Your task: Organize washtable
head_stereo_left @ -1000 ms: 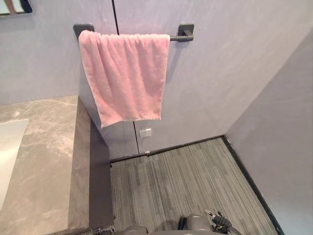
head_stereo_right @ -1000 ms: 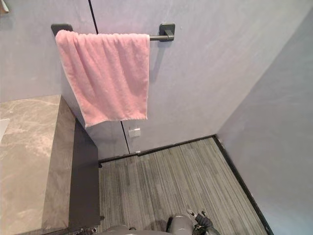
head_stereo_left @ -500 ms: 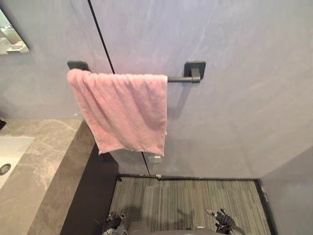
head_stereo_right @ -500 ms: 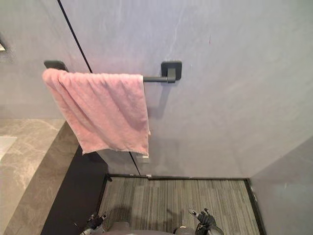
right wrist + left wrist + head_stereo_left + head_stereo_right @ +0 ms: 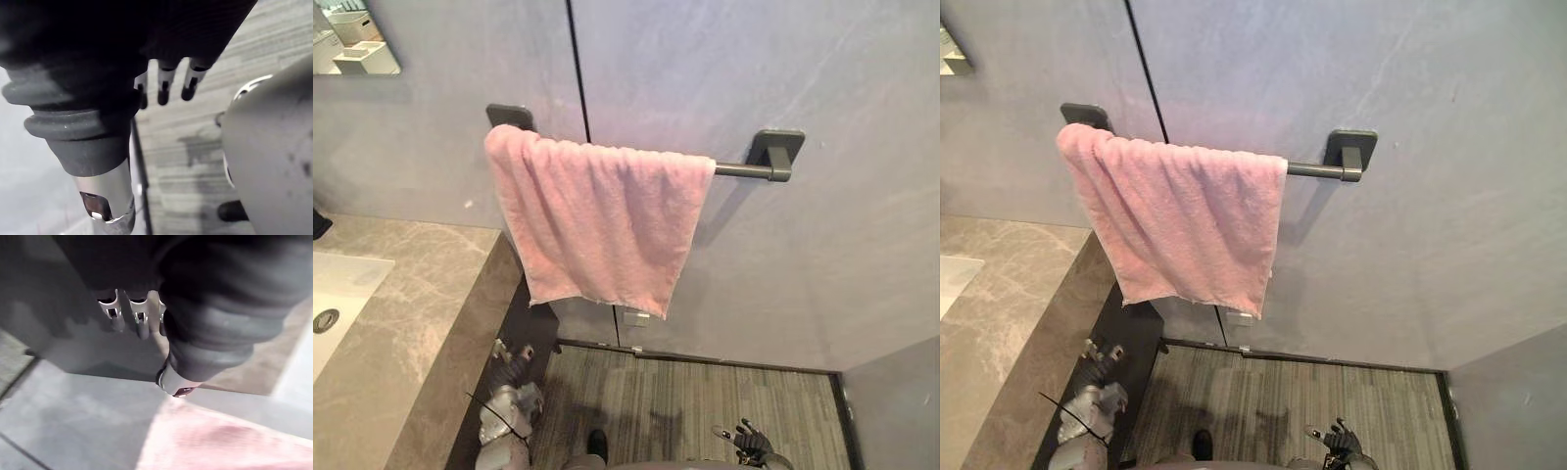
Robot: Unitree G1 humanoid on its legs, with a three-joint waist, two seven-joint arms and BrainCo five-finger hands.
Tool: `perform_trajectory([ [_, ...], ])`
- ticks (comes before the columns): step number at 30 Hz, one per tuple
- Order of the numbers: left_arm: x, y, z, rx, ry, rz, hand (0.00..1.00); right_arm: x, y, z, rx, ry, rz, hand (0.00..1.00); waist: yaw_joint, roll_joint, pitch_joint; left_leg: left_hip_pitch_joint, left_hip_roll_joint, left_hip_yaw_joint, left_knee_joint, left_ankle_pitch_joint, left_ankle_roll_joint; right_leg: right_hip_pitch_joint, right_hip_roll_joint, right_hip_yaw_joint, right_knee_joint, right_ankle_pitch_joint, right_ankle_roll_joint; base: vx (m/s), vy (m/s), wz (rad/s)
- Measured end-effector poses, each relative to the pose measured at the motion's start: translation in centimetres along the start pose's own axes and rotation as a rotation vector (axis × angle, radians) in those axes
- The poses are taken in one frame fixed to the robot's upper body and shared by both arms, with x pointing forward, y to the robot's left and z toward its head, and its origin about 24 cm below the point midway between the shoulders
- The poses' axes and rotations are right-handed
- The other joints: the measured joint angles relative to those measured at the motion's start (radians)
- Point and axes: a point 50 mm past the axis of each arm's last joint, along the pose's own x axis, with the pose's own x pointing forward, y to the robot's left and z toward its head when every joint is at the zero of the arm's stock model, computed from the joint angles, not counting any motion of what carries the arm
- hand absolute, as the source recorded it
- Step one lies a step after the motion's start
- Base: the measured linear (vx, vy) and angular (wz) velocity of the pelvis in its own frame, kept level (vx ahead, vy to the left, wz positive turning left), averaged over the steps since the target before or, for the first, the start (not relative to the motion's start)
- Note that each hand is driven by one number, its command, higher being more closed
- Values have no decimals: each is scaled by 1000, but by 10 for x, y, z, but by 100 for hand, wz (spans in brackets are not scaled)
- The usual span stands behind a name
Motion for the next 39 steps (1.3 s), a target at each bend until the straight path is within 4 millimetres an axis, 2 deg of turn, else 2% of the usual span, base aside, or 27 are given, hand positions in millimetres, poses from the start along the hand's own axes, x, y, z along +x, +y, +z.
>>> perform_trajectory([
  [3, 1, -10, 40, 29, -177, -52, 0, 0, 1, 1, -54, -2, 15, 0, 2, 4, -3, 1, 2, 1, -1, 0, 0, 5, 6, 6, -14, 3, 2, 29, 1, -4],
  [7, -3, -21, 65, 115, -299, -94, 0, 1, 2, 2, -60, -3, 29, 0, 0, 5, -4, 3, 6, 2, -4, 0, 0, 11, 11, 13, -19, 6, -3, 20, -16, -3],
  [10, -6, -28, 74, 158, -352, -96, 0, 1, 3, 2, -78, 1, 33, 0, 0, 3, -5, 5, 10, 8, -7, 0, 0, 18, 17, 23, -36, 20, -8, -5, -7, -8],
  [16, -4, -30, 78, 180, -371, -89, 0, 1, 5, 2, -115, 10, 48, 0, 0, -1, -7, 15, 11, 30, -8, 0, 0, 22, 19, 50, -53, 38, -7, -53, 13, -11],
  [20, 2, -30, 91, 231, -416, -95, 0, 1, 7, 0, -129, 15, 58, 0, 0, -13, -16, 16, 14, 46, -8, 0, 0, 12, 21, 73, -69, 46, 0, -82, 15, -14],
  [30, 21, -37, 129, 277, -543, -59, 0, 1, 8, 0, -122, 18, 73, 0, -1, -21, -20, 4, 13, 81, -8, -1, 0, 6, 25, 109, -107, 77, 4, 14, 9, -10],
  [39, 34, -32, 141, 311, -554, -32, 0, 1, 7, 0, -121, 17, 72, 0, 0, -34, -16, -11, 27, 118, -9, -2, -2, -30, 40, 151, -110, 95, -8, -9, -6, -14],
])
